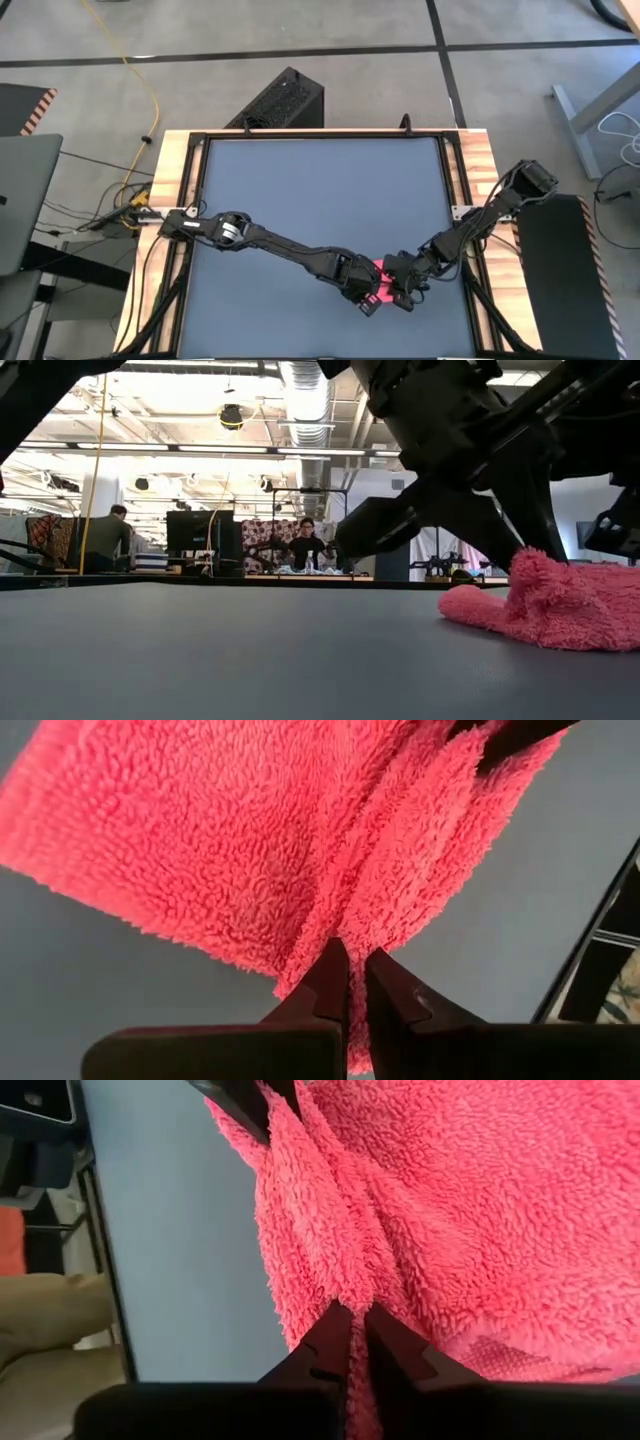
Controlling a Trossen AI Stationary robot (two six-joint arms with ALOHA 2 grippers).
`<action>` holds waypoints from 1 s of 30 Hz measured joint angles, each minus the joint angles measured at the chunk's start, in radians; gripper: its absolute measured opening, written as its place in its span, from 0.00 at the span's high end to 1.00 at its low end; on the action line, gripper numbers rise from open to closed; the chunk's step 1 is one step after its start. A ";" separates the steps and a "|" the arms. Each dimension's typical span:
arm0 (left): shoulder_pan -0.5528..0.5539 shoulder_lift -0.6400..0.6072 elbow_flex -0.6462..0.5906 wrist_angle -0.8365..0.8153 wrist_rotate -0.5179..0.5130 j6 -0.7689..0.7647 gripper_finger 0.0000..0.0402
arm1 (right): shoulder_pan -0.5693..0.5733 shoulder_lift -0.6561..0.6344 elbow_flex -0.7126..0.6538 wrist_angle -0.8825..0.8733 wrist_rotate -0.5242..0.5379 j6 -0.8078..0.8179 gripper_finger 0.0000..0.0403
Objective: Roll towel
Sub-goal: Roll the pink towel
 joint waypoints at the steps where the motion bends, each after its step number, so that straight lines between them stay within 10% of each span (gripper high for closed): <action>1: 0.002 0.000 0.000 -0.001 0.006 0.000 1.00 | 0.001 0.000 0.000 0.000 0.003 -0.007 0.86; 9: 0.013 0.001 -0.004 -0.100 0.055 0.002 1.00 | 0.011 -0.001 -0.003 -0.021 0.027 -0.023 0.76; 23: 0.060 0.001 -0.003 -0.106 0.045 0.040 1.00 | 0.301 -0.134 0.061 0.149 0.596 -0.513 0.78; 30: 0.065 0.001 -0.003 -0.096 0.041 0.081 1.00 | 0.281 -0.085 0.059 0.165 0.530 -0.377 0.81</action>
